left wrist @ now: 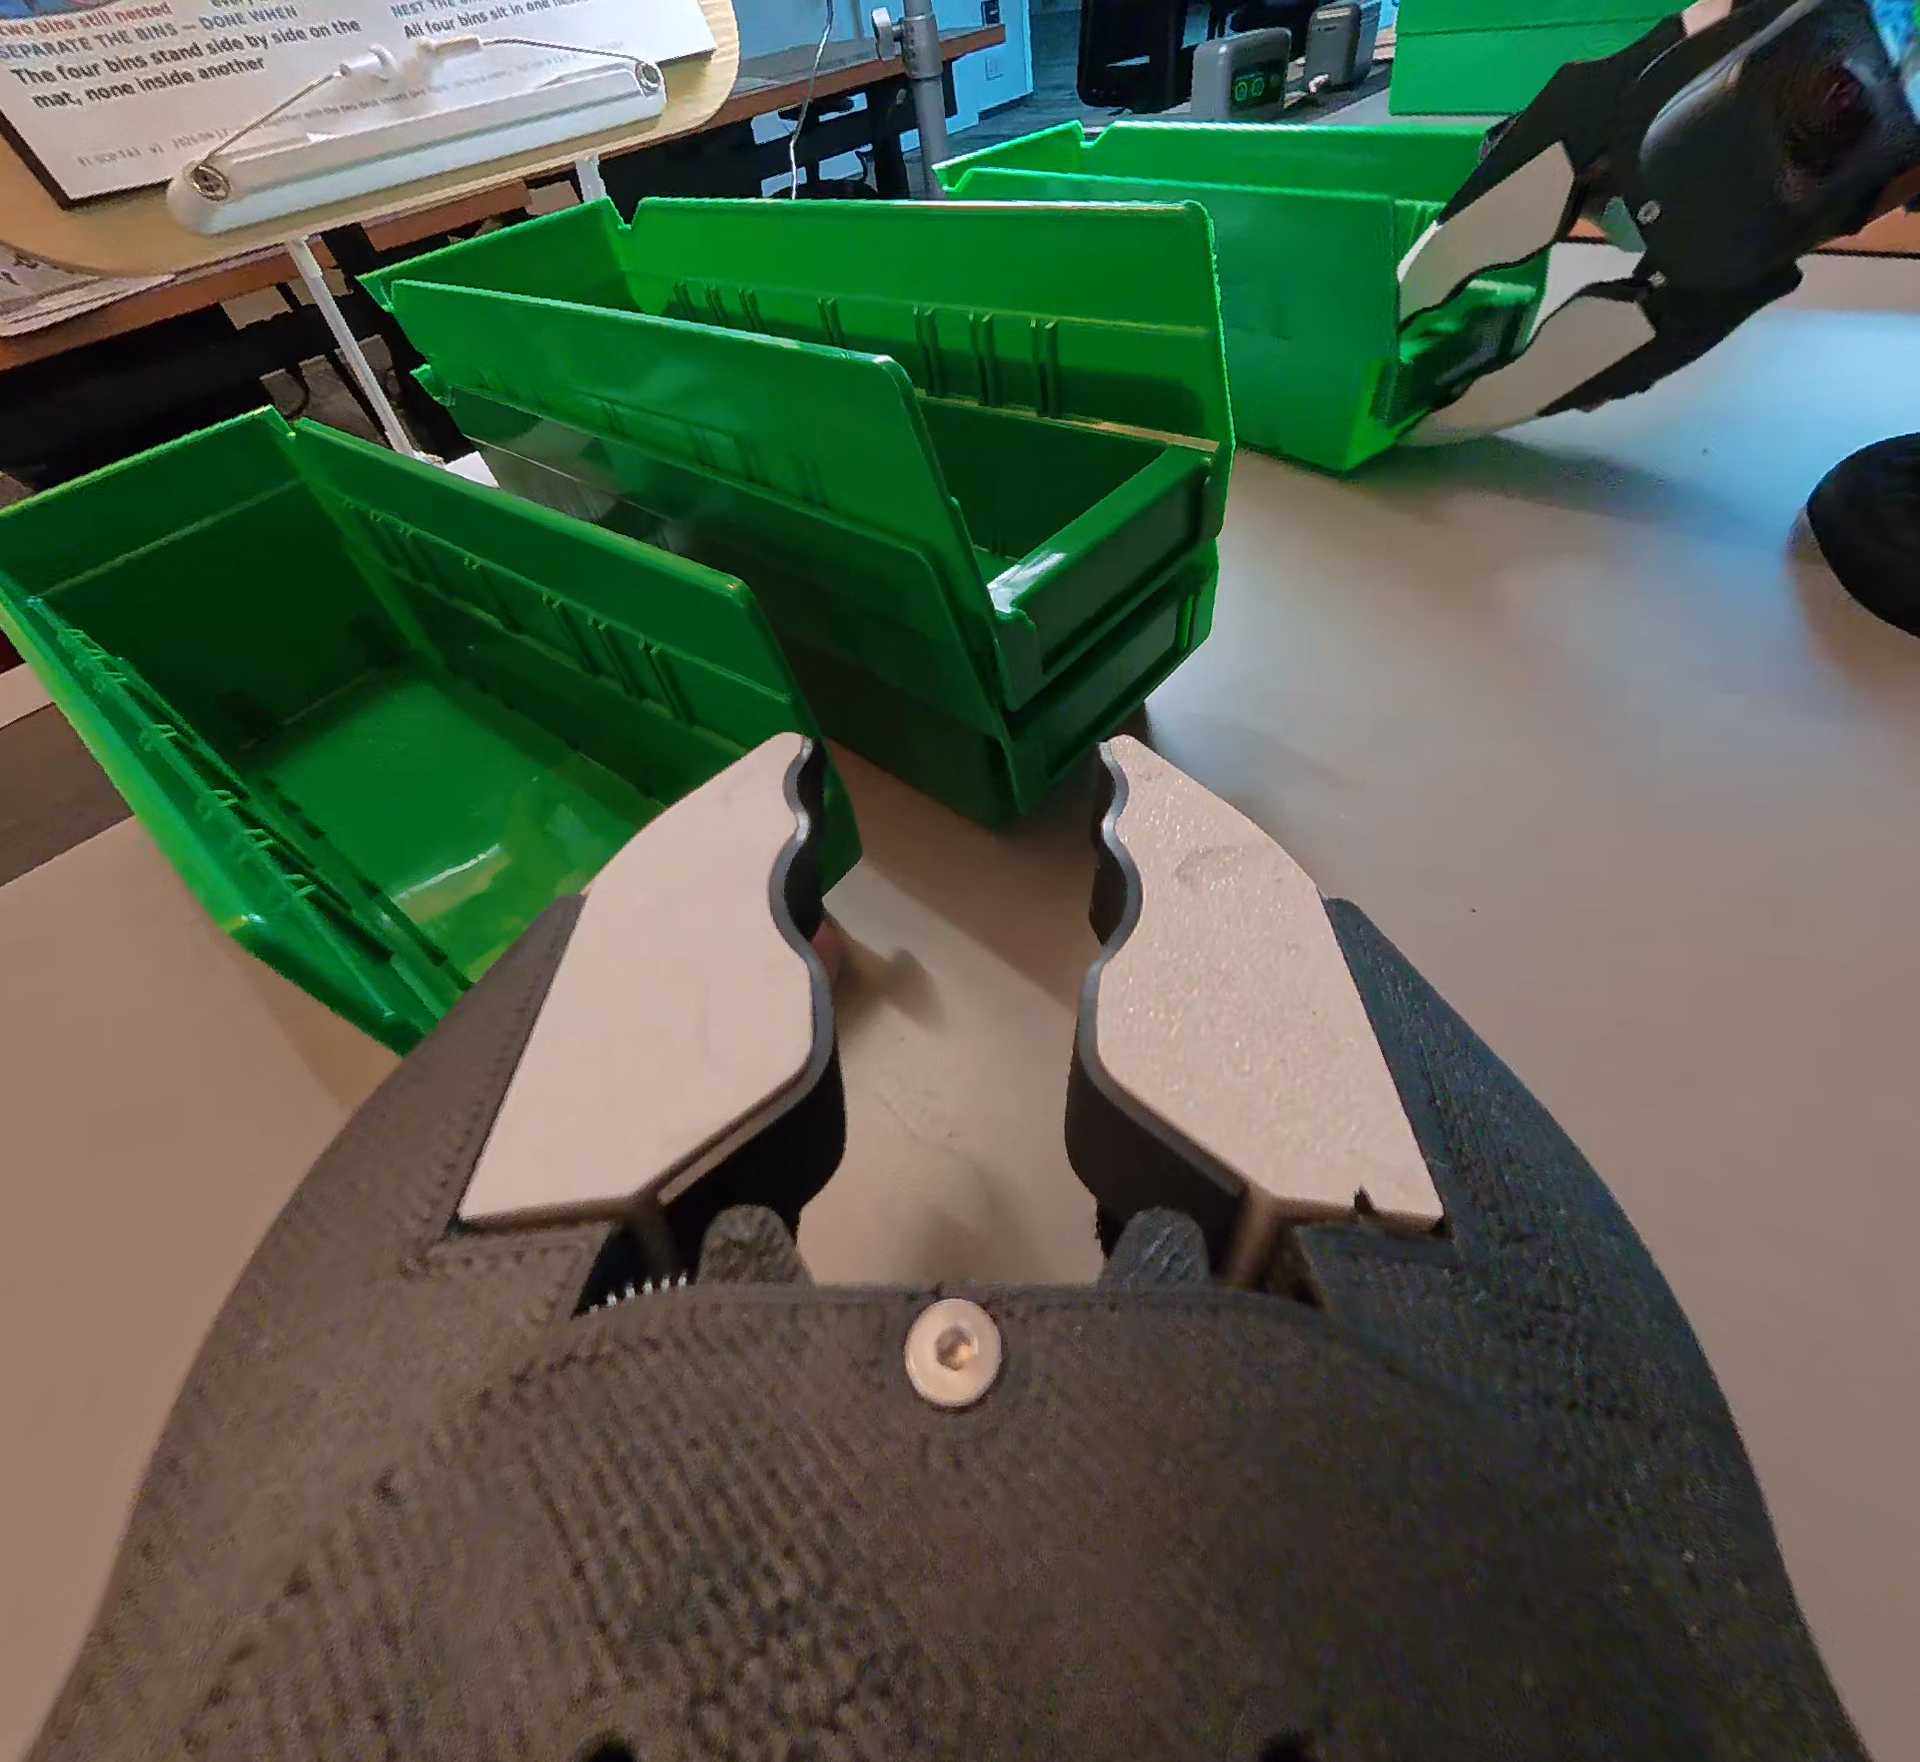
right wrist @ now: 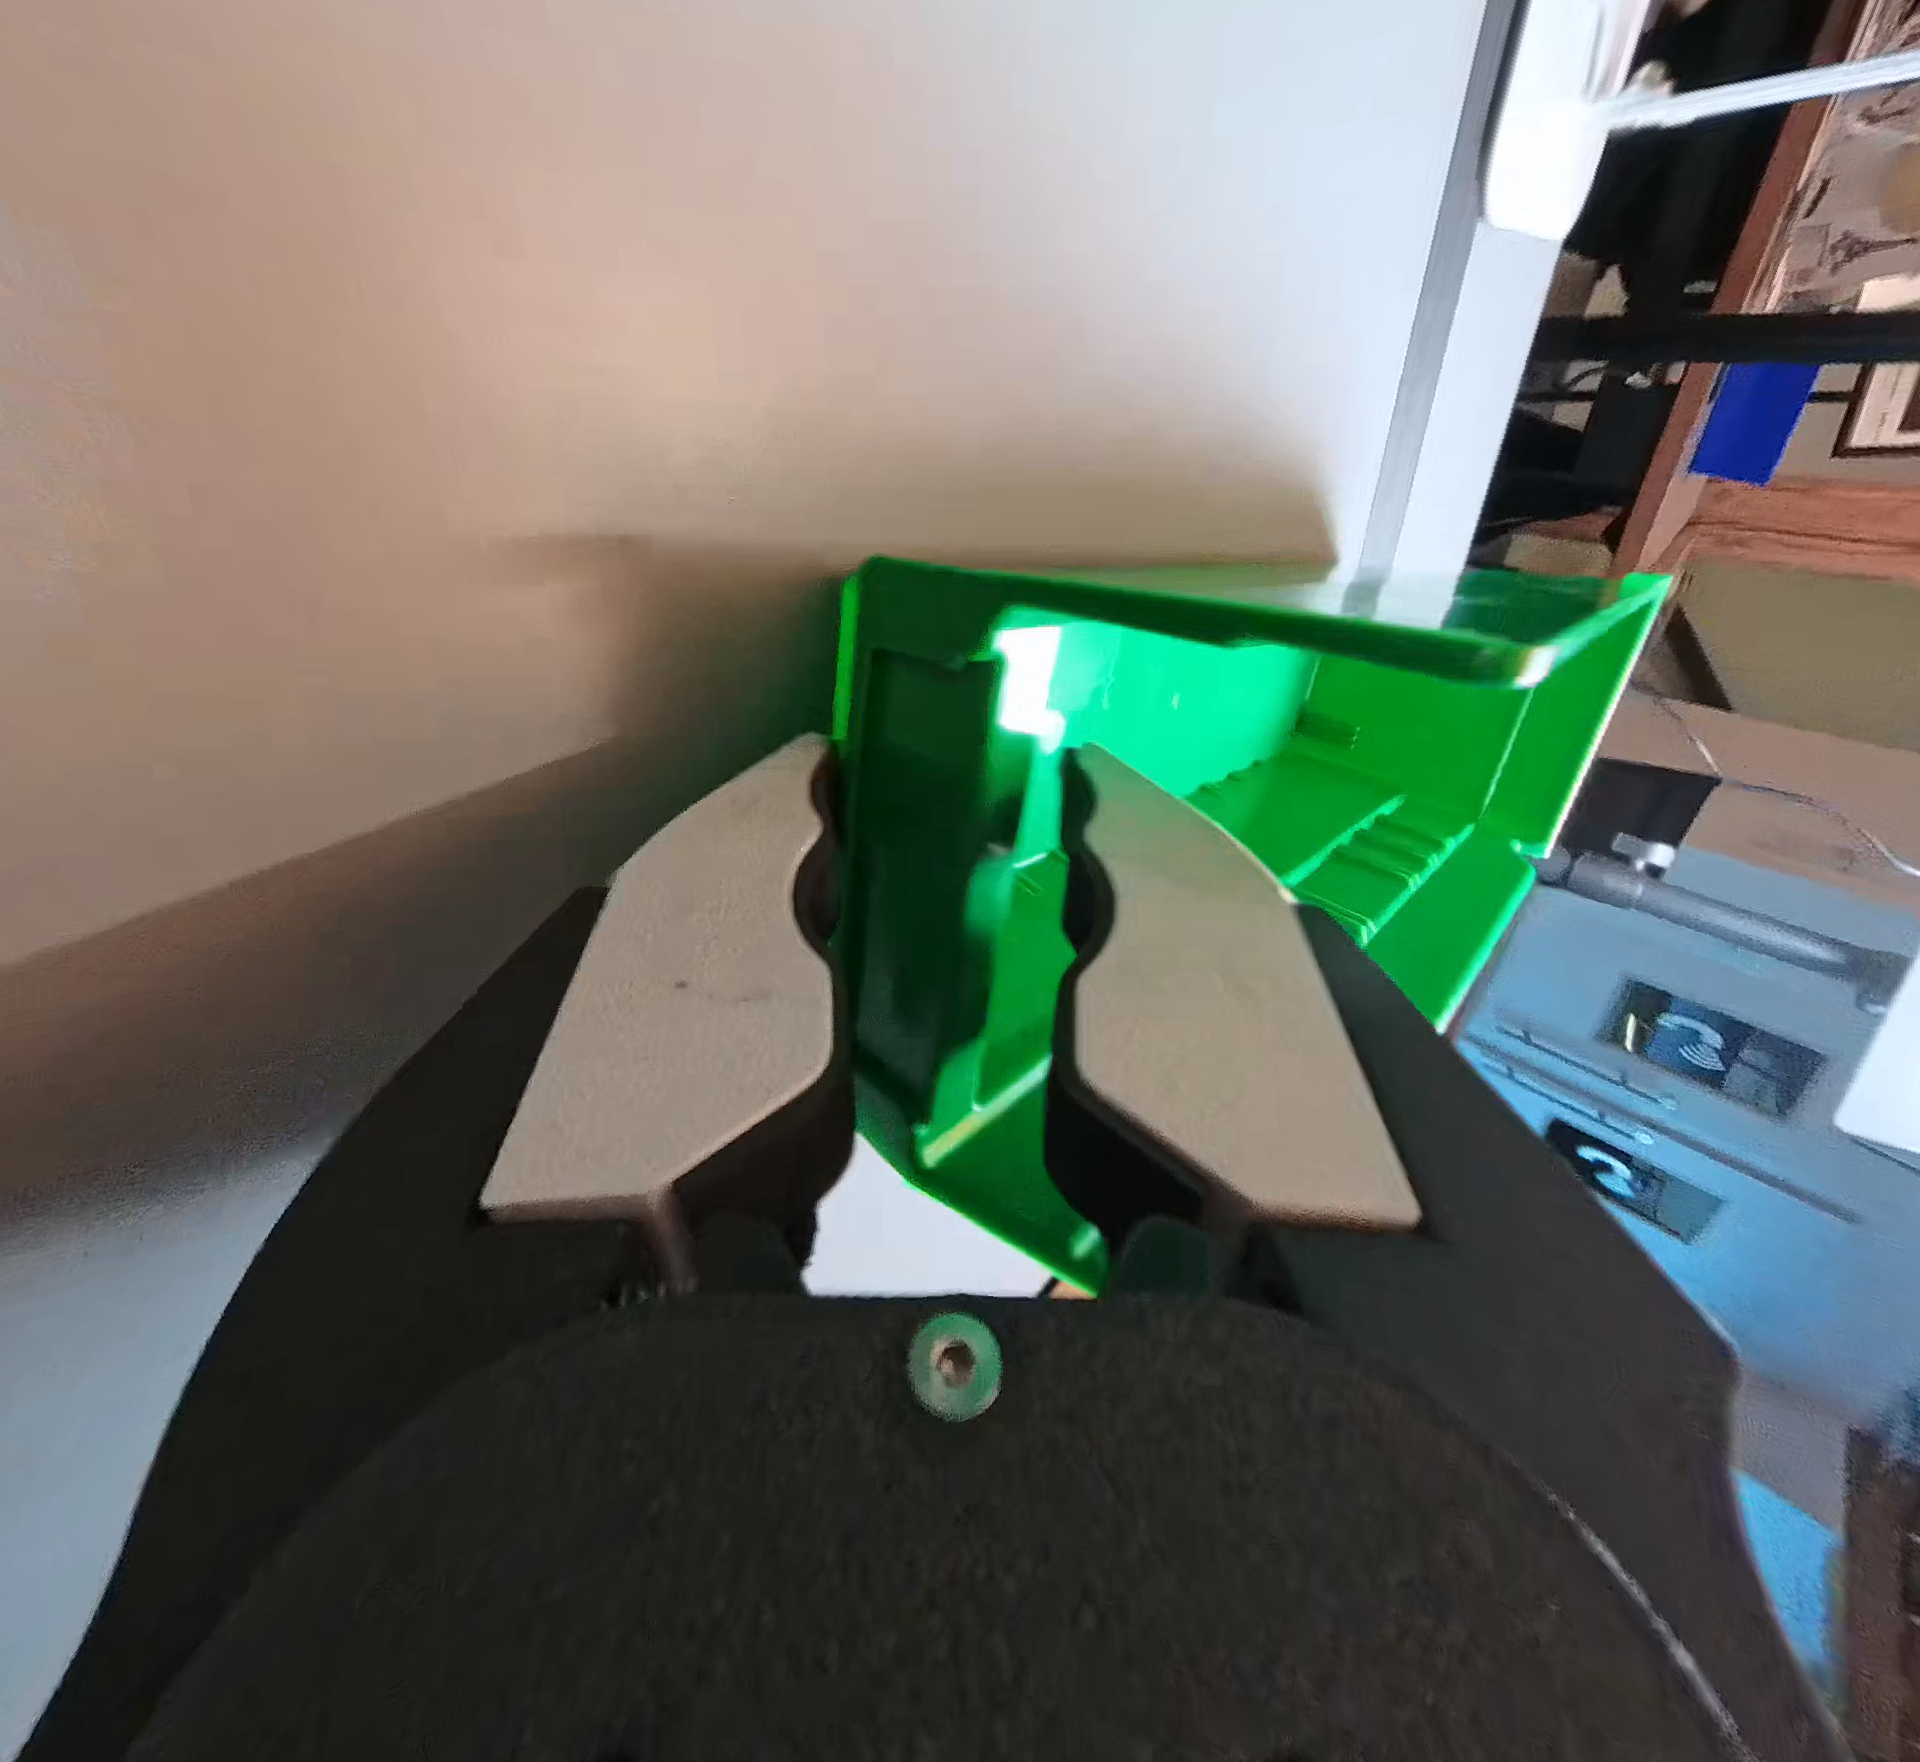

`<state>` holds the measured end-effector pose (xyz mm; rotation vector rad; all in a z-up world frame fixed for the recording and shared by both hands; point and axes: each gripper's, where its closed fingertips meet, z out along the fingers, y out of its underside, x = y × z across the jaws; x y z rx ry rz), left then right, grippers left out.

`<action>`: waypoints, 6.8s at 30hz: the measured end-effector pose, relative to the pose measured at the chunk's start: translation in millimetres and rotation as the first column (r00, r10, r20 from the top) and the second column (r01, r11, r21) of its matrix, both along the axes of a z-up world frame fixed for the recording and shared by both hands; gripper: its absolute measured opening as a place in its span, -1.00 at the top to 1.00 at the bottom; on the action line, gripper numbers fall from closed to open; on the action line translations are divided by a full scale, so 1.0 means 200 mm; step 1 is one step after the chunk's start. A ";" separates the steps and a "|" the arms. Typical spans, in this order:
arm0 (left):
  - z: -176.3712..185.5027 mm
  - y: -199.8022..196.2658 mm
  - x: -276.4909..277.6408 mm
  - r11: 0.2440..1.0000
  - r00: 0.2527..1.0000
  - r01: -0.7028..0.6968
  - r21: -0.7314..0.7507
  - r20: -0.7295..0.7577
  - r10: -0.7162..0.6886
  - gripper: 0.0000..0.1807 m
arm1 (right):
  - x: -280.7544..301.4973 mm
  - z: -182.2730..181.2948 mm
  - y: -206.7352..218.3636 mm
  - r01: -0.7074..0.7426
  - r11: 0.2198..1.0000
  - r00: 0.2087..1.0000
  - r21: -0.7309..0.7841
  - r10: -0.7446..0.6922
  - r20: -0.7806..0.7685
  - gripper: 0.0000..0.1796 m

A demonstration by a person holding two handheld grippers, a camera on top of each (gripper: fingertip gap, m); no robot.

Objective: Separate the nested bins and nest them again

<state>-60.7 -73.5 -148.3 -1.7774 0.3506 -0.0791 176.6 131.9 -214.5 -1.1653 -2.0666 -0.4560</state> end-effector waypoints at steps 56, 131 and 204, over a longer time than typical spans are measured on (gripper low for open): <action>-0.11 0.13 0.14 0.997 0.997 0.005 -0.073 -0.077 -0.011 0.75 | -0.99 0.39 -0.82 -0.183 0.925 0.979 -0.333 0.204 0.029 0.70; 0.21 0.22 0.12 0.987 0.985 -0.047 0.153 -0.154 0.070 0.65 | -1.05 0.56 -0.73 -0.323 0.944 0.945 -0.073 0.317 -0.083 0.47; -0.17 0.37 0.28 0.991 0.969 0.048 -0.128 -0.233 -0.077 0.99 | -0.48 0.23 -0.41 -0.215 0.977 0.926 0.012 0.208 -0.315 0.38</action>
